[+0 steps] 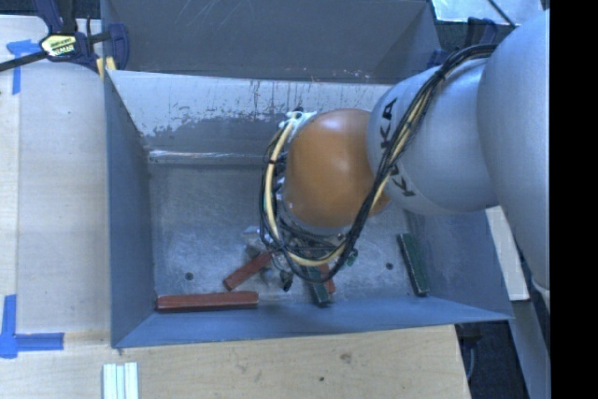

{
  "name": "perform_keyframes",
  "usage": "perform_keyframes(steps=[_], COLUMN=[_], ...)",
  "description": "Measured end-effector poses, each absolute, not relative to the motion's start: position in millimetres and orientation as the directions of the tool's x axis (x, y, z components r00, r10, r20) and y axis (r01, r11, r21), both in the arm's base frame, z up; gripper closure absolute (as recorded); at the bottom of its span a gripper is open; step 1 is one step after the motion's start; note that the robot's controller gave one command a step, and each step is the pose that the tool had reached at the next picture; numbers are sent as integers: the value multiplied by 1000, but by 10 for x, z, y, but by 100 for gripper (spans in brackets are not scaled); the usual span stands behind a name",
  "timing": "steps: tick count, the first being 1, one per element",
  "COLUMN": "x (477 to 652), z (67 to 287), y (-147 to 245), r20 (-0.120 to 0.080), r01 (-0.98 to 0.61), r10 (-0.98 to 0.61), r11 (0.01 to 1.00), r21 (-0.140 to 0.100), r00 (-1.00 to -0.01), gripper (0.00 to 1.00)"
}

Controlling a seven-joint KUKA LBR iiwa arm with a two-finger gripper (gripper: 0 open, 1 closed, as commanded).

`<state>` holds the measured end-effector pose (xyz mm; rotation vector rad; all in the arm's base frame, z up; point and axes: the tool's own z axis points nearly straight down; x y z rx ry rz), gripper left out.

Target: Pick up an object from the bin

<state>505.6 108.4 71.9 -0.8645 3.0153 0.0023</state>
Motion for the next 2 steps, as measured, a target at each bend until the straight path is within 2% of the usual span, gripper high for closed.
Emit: perform_keyframes(steps=[1, 2], x=[5140, 5248], z=[884, 2436], y=[1032, 1055], r20=[-5, -11], r01=[-686, -684], r10=[-686, -684], r11=[727, 729], r21=[-2, -6], r00=[-727, -729], gripper=[100, 100])
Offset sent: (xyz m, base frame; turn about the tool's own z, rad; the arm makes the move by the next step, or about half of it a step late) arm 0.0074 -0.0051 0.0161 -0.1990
